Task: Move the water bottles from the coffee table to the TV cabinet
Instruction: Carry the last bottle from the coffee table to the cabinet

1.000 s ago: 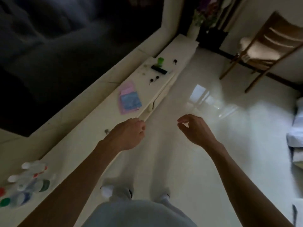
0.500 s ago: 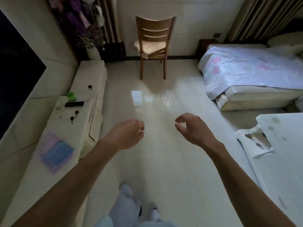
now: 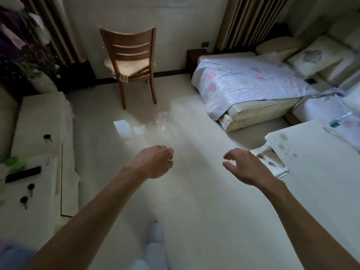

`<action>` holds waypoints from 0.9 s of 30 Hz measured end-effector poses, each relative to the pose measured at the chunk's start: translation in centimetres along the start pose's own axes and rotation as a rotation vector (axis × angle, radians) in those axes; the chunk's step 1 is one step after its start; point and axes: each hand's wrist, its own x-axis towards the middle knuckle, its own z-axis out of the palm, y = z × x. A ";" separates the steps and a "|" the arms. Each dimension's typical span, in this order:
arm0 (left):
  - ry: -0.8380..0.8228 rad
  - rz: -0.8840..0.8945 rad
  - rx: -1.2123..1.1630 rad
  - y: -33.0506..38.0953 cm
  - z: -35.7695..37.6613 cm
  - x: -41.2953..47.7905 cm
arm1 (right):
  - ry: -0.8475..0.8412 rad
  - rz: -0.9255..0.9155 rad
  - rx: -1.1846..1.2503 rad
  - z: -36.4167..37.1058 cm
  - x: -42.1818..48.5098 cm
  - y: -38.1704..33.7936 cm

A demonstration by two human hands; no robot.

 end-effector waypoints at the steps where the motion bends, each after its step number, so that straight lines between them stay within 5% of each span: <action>1: 0.007 0.013 -0.003 -0.9 -0.7 1.2 | -0.005 0.015 -0.004 -0.4 1.0 -0.3; 11: -0.028 0.192 0.078 -2.9 -5.6 13.2 | 0.093 0.192 0.067 -3.9 7.6 2.0; 27: -0.118 0.409 0.288 10.6 -9.5 39.1 | 0.187 0.410 0.187 -11.2 19.1 20.5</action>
